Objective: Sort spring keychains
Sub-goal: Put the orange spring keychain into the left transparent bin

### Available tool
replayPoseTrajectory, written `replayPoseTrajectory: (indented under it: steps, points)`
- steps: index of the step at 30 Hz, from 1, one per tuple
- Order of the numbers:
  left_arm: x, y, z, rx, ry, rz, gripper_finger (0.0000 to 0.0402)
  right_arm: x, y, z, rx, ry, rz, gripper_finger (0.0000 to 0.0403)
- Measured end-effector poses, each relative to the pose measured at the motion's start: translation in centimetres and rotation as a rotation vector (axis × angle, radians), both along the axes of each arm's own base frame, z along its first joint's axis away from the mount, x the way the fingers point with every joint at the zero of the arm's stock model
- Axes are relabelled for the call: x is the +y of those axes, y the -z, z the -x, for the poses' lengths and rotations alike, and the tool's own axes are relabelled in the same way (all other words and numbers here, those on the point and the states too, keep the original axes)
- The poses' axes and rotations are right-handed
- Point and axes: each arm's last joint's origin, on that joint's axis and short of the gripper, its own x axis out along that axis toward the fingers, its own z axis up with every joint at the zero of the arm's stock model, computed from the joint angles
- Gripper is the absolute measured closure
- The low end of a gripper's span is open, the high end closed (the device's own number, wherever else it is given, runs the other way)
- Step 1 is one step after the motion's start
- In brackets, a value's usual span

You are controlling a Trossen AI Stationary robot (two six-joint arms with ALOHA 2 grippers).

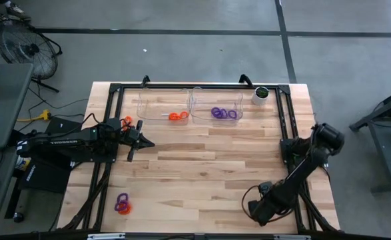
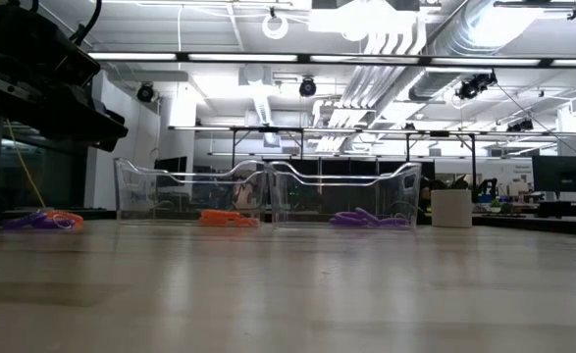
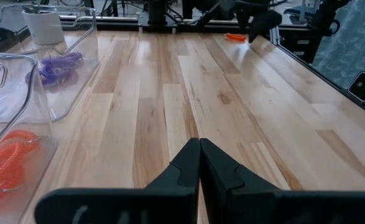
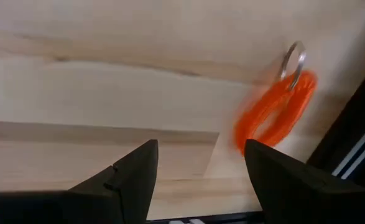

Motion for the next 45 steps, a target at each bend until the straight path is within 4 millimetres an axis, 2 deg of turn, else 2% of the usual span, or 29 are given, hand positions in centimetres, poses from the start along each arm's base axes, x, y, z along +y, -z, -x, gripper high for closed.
replayPoseTrajectory:
  steps: [5,25,32,45]
  points:
    - [0.0,0.0,0.0,0.0,0.0,0.0,0.04,0.4,0.4,-0.2,0.009,0.019,0.0,0.0169]
    - [0.0,0.0,0.0,0.0,0.0,0.0,0.04,0.6,0.3,1.4,0.085,0.009,0.056,0.0169]
    - [0.0,0.0,0.0,0.0,0.0,0.0,0.04,0.1,2.5,2.1,0.029,-0.001,-0.017,0.0169]
    - [0.0,0.0,0.0,0.0,0.0,0.0,0.04,-1.1,3.7,2.8,-0.098,-0.041,-0.051,0.0176]
